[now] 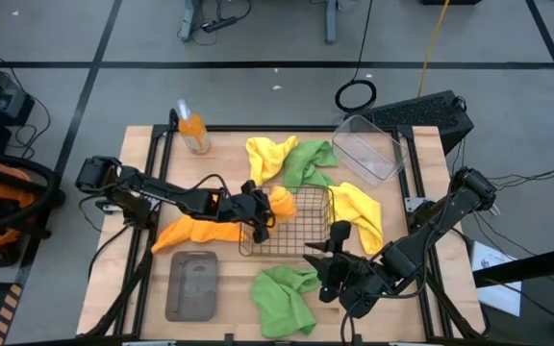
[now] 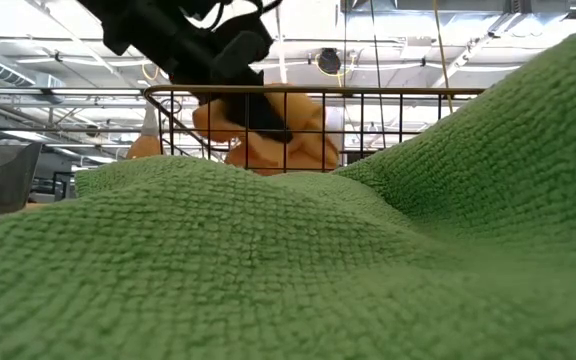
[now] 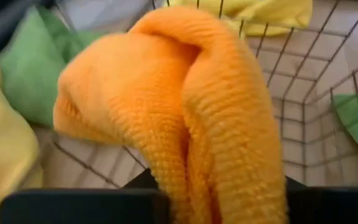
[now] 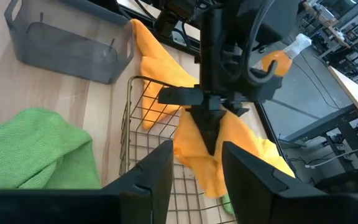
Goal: Sort microfiber towel by color & place in baskets
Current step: Put the right orange microfiber towel into the wire bin
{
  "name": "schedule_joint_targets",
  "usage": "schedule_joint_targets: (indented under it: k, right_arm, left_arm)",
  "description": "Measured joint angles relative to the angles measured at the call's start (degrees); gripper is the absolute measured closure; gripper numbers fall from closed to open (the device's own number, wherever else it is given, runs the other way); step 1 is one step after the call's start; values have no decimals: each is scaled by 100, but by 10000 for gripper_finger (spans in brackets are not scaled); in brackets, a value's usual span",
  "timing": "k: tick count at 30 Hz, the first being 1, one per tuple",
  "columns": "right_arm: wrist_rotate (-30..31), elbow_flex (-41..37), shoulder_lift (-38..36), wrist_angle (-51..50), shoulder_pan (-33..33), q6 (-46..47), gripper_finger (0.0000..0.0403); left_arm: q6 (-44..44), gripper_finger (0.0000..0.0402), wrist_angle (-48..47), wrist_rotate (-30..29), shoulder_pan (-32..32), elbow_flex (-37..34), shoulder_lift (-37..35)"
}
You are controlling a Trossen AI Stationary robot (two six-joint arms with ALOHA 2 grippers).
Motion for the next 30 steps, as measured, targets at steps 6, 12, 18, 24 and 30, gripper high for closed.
schedule_joint_targets:
  k: [6, 12, 18, 24, 30]
  right_arm:
    - [-7, 2, 0, 0, 0, 2, 273]
    - [7, 0, 0, 9, 0, 2, 273]
    - [11, 0, 0, 9, 0, 3, 273]
    - [9, 0, 0, 9, 0, 4, 273]
    - [9, 0, 0, 7, 0, 4, 273]
  left_arm:
    - [-145, 258, -258, 102, 19, 0, 0]
    - [-123, 184, -285, 114, -90, 0, 2]
    - [-101, 122, -291, 113, -179, 0, 2]
    - [-134, 87, -382, 111, -254, 0, -11]
    - [-132, 73, -387, 105, -267, 43, -15]
